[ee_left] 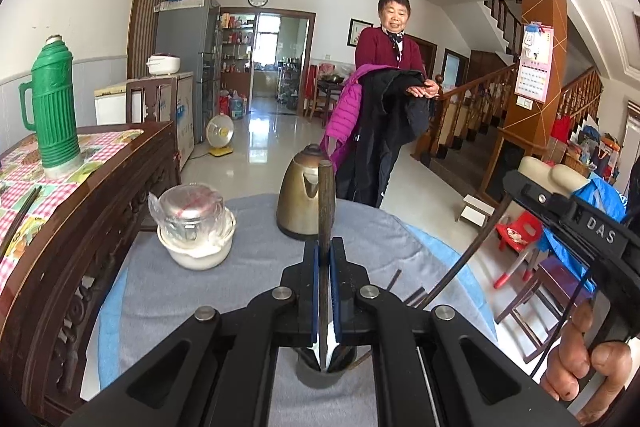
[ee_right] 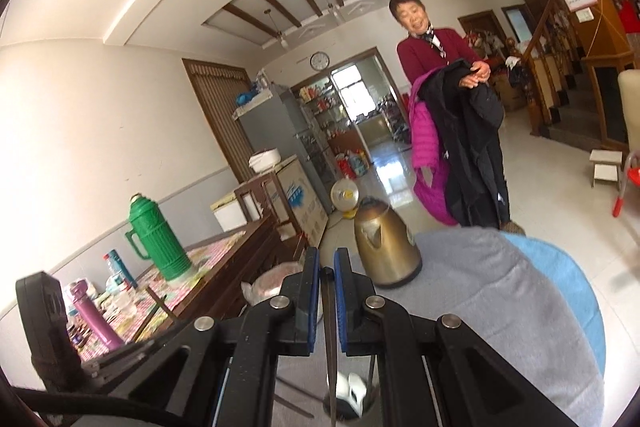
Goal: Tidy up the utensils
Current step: 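Lower the chopstick into the gray cup with left tool while right tool lowers its own, then open both tools to release the chopsticks and pull back from the cup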
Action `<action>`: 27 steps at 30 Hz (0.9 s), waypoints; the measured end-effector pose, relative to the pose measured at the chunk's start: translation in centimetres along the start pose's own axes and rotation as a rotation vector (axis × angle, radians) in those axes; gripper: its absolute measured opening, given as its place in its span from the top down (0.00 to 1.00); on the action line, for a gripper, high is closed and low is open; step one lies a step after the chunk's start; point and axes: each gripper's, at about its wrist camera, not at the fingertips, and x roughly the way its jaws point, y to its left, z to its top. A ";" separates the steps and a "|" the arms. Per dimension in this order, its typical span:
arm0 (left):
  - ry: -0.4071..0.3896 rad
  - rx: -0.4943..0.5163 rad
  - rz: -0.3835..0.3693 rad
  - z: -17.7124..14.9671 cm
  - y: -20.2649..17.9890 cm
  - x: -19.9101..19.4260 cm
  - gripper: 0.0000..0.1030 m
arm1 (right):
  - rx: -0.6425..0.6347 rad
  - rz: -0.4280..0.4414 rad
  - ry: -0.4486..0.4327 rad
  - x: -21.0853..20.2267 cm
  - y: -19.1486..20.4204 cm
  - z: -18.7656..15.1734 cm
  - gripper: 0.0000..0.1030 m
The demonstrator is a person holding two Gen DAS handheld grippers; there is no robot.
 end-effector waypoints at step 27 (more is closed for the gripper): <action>0.139 0.072 0.055 -6.5 -1.7 5.5 0.79 | 0.044 -0.030 0.238 7.4 -4.1 -7.3 0.91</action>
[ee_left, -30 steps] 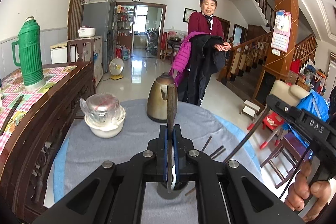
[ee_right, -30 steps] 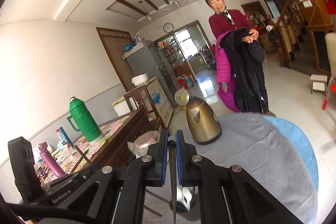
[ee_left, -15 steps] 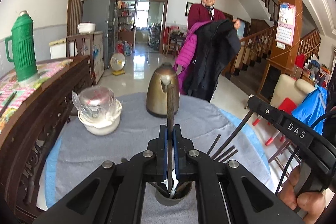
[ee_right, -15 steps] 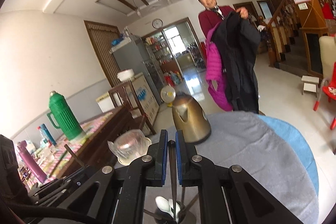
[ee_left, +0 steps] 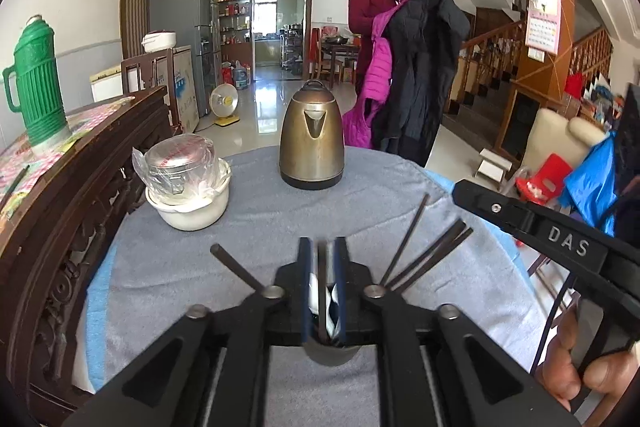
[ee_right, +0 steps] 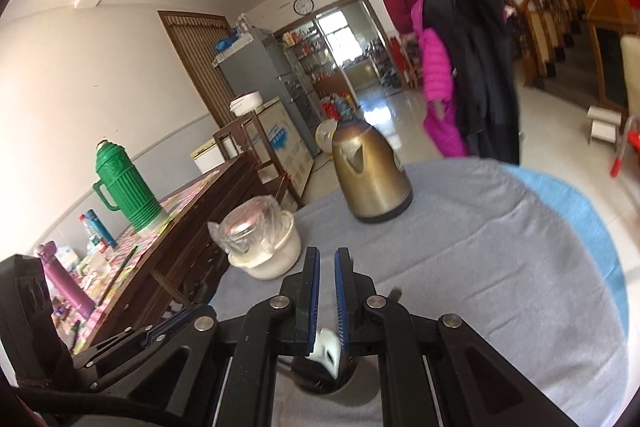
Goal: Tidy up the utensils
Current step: 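Open both tools to release the chopsticks and pull back from the cup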
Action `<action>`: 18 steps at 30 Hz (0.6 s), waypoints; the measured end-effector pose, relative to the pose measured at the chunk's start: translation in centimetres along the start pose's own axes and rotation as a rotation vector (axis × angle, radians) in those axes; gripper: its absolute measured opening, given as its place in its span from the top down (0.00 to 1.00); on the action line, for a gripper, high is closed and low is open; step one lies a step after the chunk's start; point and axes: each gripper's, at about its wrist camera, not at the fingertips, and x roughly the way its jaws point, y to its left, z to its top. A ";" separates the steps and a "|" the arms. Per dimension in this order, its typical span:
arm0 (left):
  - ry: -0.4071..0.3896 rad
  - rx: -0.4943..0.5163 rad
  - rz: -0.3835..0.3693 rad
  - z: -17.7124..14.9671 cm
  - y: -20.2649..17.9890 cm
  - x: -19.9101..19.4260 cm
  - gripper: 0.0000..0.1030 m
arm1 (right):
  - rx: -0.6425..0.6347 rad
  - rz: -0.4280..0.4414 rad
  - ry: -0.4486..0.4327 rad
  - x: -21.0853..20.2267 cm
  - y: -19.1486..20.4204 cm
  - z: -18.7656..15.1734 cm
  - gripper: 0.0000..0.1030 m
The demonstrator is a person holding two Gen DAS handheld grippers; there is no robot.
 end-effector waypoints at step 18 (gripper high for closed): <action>-0.028 0.042 0.099 -5.7 1.1 -6.2 0.22 | 0.065 0.156 0.030 -4.4 -1.9 -3.8 0.36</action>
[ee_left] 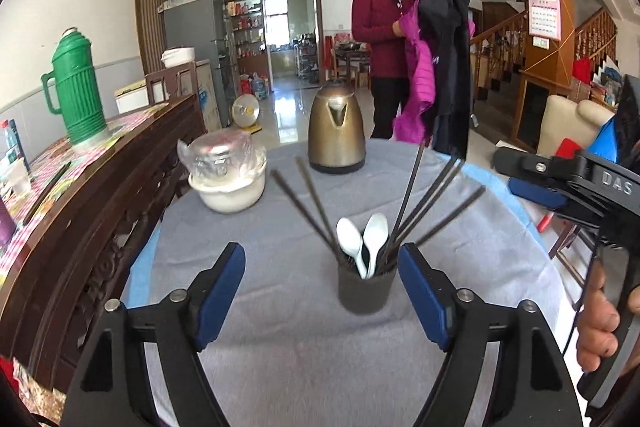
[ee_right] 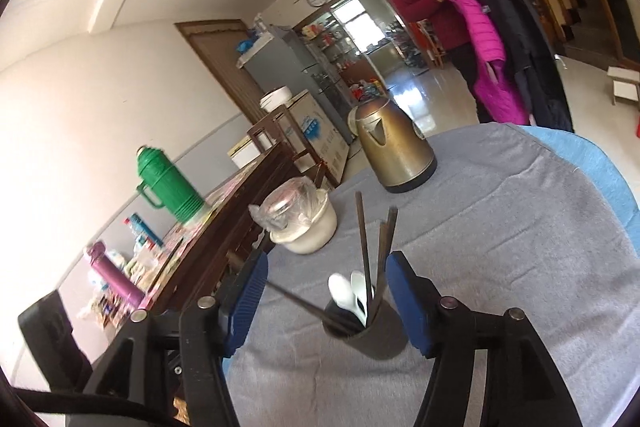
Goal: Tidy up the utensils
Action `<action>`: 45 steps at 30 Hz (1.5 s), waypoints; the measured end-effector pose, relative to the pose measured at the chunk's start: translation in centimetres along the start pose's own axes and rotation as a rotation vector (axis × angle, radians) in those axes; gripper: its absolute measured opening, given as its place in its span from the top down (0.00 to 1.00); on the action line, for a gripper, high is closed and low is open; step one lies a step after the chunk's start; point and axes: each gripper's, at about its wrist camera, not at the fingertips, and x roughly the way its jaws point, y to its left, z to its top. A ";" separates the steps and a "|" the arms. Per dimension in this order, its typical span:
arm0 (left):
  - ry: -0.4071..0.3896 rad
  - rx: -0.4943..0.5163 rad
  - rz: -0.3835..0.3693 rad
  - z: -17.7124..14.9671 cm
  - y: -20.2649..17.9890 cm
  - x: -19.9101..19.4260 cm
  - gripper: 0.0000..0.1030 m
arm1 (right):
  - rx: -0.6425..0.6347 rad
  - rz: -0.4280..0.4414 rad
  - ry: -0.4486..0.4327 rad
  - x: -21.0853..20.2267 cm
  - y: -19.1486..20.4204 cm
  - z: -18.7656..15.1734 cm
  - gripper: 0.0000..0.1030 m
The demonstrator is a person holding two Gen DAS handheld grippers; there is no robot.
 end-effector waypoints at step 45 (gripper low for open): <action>0.069 -0.074 0.227 -6.8 3.0 -5.2 0.14 | -0.183 -0.172 0.119 -6.9 2.1 -11.5 0.36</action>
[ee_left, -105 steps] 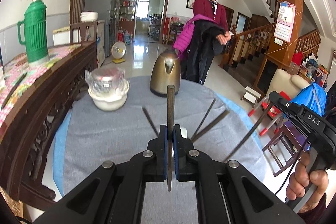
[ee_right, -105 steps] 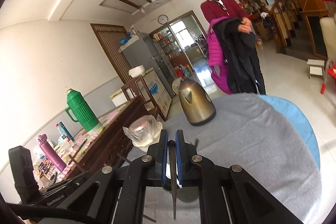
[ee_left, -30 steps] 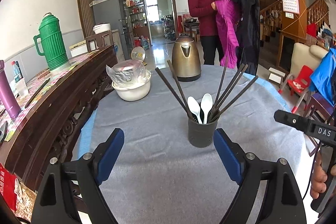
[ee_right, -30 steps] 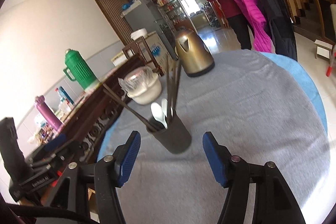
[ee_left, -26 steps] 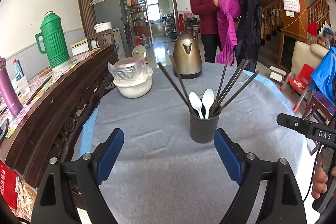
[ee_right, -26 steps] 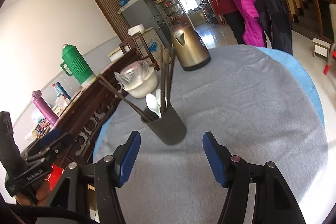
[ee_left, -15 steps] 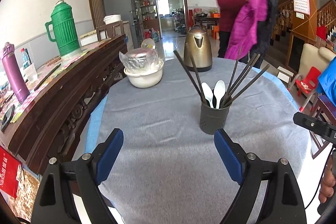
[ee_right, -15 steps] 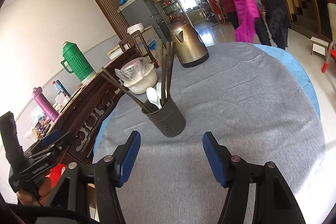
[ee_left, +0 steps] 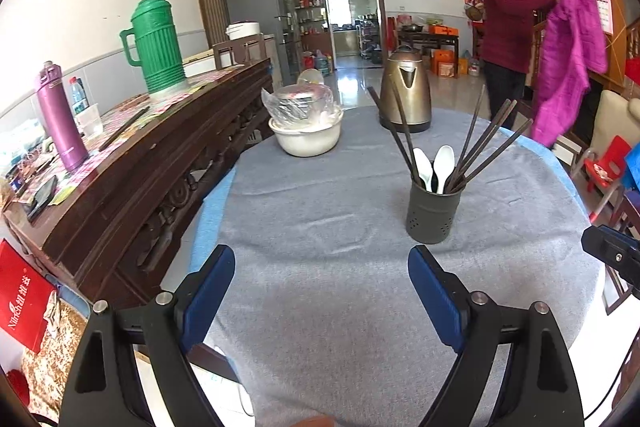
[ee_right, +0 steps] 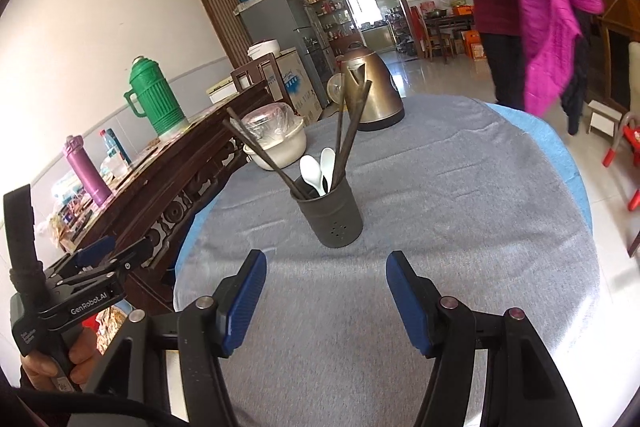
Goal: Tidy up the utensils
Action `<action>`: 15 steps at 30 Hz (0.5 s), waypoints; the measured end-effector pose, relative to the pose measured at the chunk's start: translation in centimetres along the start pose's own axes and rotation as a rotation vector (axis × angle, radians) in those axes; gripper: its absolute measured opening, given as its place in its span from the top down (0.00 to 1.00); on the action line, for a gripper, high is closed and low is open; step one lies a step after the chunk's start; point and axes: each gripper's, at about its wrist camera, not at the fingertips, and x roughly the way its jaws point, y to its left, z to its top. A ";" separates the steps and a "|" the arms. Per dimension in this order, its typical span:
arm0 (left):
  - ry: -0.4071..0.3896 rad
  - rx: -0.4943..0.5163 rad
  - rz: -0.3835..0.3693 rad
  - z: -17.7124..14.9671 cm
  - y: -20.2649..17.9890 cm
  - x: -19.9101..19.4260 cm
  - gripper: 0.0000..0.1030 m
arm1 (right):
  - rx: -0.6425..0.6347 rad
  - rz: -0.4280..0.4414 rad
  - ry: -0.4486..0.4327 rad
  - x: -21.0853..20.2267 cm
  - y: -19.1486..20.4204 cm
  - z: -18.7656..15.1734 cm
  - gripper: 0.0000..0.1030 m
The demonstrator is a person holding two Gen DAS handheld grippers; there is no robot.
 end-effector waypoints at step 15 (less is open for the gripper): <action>-0.026 -0.014 0.040 -0.2 0.8 -1.1 0.14 | -0.054 -0.058 0.009 -0.3 3.2 0.1 0.36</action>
